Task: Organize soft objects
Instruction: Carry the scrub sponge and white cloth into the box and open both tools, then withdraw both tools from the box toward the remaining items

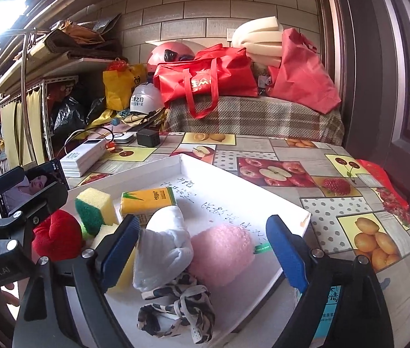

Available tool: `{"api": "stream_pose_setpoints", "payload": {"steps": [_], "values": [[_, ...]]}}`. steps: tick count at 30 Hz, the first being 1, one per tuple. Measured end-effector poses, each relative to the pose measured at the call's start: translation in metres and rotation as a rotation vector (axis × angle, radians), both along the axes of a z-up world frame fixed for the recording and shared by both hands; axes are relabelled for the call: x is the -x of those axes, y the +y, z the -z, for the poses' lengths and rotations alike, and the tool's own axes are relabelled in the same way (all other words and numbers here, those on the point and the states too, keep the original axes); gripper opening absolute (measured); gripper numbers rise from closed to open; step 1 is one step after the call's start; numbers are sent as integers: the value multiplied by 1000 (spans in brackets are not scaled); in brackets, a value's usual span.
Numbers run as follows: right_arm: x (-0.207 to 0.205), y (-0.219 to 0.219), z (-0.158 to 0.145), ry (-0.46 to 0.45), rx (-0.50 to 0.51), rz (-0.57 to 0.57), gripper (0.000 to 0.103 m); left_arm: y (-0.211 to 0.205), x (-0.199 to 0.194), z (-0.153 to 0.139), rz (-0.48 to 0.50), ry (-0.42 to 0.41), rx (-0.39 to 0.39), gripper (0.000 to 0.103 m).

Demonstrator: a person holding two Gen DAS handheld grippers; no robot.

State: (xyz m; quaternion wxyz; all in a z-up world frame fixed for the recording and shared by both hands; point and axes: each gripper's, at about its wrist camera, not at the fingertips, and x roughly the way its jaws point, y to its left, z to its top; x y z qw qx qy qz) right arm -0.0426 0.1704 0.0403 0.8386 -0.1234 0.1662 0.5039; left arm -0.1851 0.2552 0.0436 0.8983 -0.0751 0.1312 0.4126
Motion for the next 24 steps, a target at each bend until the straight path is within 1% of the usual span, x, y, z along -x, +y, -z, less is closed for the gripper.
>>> {"api": "stream_pose_setpoints", "payload": {"steps": [16,20,24], "values": [[0,-2,-1,-17,-8,13,90,0,1,0,1,0,-1,103],[0,-7,-5,-28,-31,19,90,-2,2,-2,-4,-6,-13,103],[3,-16,-7,-45,-76,23,90,-5,4,-4,-18,-12,-28,103]]}}
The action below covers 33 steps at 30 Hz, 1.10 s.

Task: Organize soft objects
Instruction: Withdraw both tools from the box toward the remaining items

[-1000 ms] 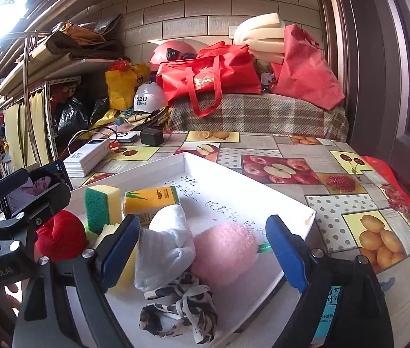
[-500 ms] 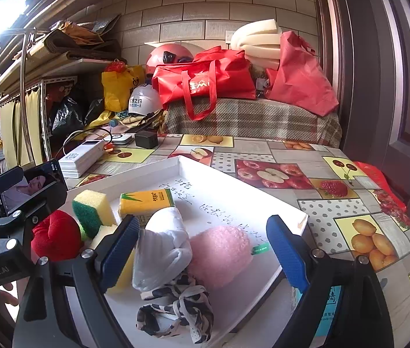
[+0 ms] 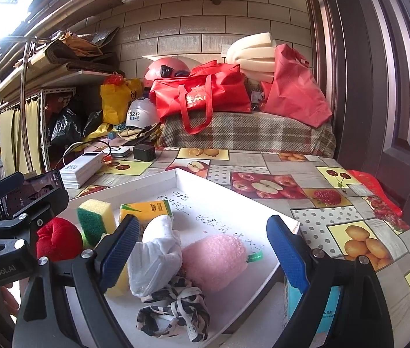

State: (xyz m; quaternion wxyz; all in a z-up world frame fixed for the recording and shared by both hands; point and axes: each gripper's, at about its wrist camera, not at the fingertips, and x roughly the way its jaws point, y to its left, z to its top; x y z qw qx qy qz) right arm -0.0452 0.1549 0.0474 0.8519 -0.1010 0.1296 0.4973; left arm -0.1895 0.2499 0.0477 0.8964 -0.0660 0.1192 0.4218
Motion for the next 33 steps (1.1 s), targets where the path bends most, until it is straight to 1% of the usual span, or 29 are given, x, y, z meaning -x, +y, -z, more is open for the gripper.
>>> {"api": "stream_pose_setpoints", "payload": {"steps": [3,6,13,16,20,21,23,25,27,28,29,30,31,32,33], "values": [[3,-4,0,2,-2,12,90,-4,2,0,0,-2,1,103],[5,-14,-1,1,-29,24,90,-11,2,0,6,0,-7,103],[13,-34,0,4,-23,-14,90,-27,3,0,24,4,-5,103],[14,-47,1,9,-21,-14,90,-39,2,1,43,14,-6,103],[10,-70,1,6,-27,-15,90,-68,-3,1,110,45,-23,103],[6,-78,1,17,-28,-12,90,-76,-4,1,153,45,-14,103],[-6,-96,2,43,-26,12,90,-93,-12,2,281,69,10,103],[-24,-118,2,76,-33,50,90,-116,-26,4,381,132,5,103],[-45,-137,4,116,-11,79,90,-140,-40,7,503,199,25,103],[-56,-143,6,139,15,73,90,-150,-48,10,574,234,56,103],[-66,-148,9,169,47,47,90,-157,-57,13,647,274,114,103],[-75,-151,12,204,80,5,90,-163,-67,18,717,316,187,103],[-80,-155,16,233,114,-32,90,-169,-78,25,772,367,252,103],[-85,-157,20,249,147,-49,90,-176,-89,32,807,430,294,103],[-88,-159,22,257,170,-53,90,-184,-97,38,824,489,307,102]]}}
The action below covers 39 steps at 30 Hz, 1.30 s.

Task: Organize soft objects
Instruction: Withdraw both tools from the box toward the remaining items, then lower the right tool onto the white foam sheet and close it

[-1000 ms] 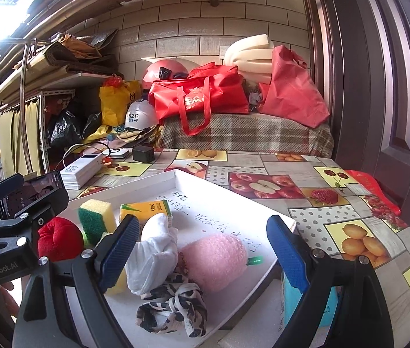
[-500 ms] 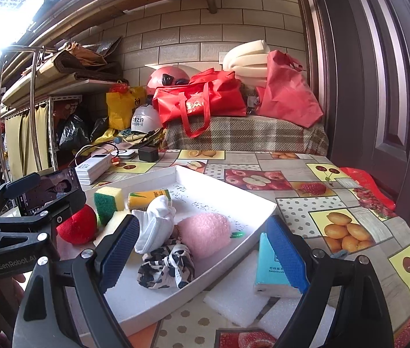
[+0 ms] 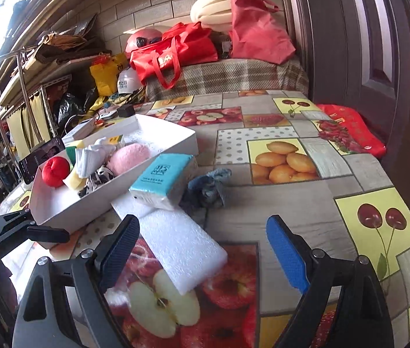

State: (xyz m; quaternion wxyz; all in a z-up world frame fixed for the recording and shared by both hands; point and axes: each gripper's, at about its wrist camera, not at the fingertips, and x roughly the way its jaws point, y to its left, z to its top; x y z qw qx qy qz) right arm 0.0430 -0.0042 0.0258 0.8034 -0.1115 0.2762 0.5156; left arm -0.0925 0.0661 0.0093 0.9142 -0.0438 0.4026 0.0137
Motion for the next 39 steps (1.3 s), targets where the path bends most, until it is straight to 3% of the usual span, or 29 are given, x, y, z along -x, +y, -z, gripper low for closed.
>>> {"api": "stream_pose_setpoints", "payload": {"steps": [3,5,15,24,28,33,39], "values": [[-6,-4,4,46,4,-22,90,-15,-19,16,55,123,-23,102],[-7,-1,8,66,25,-20,90,-23,-23,18,66,139,-71,102],[-16,-5,12,105,34,-5,90,-25,-20,18,75,140,-68,103],[-9,3,13,55,84,-9,90,-25,-20,18,75,140,-68,103],[0,15,16,41,130,-89,90,-25,-20,18,75,140,-68,103],[17,40,19,-58,189,-164,90,-25,-20,18,75,140,-68,103],[17,70,35,-46,309,-203,90,-25,-19,18,75,140,-65,103]]}}
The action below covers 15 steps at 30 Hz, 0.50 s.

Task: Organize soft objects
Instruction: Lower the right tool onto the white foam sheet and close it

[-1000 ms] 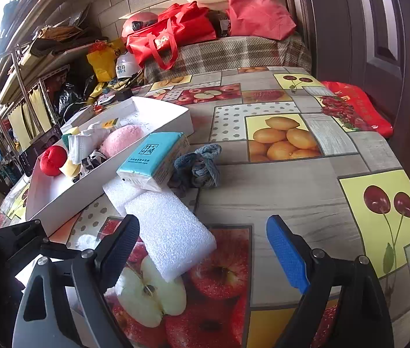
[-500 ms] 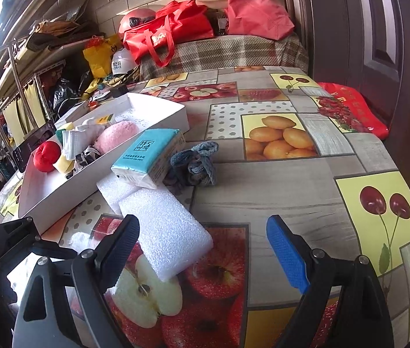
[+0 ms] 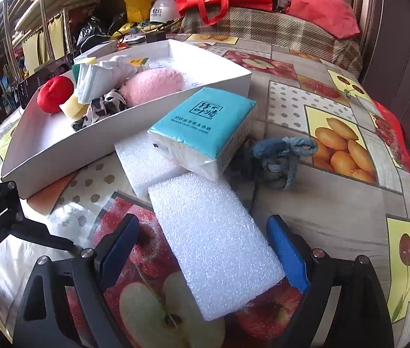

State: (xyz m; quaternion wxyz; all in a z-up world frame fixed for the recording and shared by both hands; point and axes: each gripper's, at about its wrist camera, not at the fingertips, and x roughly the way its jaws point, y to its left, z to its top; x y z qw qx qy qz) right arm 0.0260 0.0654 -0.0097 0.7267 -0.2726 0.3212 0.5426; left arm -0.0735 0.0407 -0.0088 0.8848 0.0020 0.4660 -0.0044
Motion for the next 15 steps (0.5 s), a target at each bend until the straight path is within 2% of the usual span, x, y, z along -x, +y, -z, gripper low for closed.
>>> {"api": "stream_pose_setpoints", "payload": {"steps": [3,4,6,11,15], "values": [[3,-6,-1,-4,-14,-12,86,0,0,0,0,0,-1,103],[4,-8,-2,-1,-19,-19,74,0,1,1,0,0,-1,103],[6,-16,-4,-6,-33,-20,59,0,0,1,0,0,-1,103],[-6,-40,-6,-17,-29,40,55,0,0,1,0,0,-1,103],[-29,-62,-12,21,-67,127,54,0,-1,1,0,0,-1,103]]}}
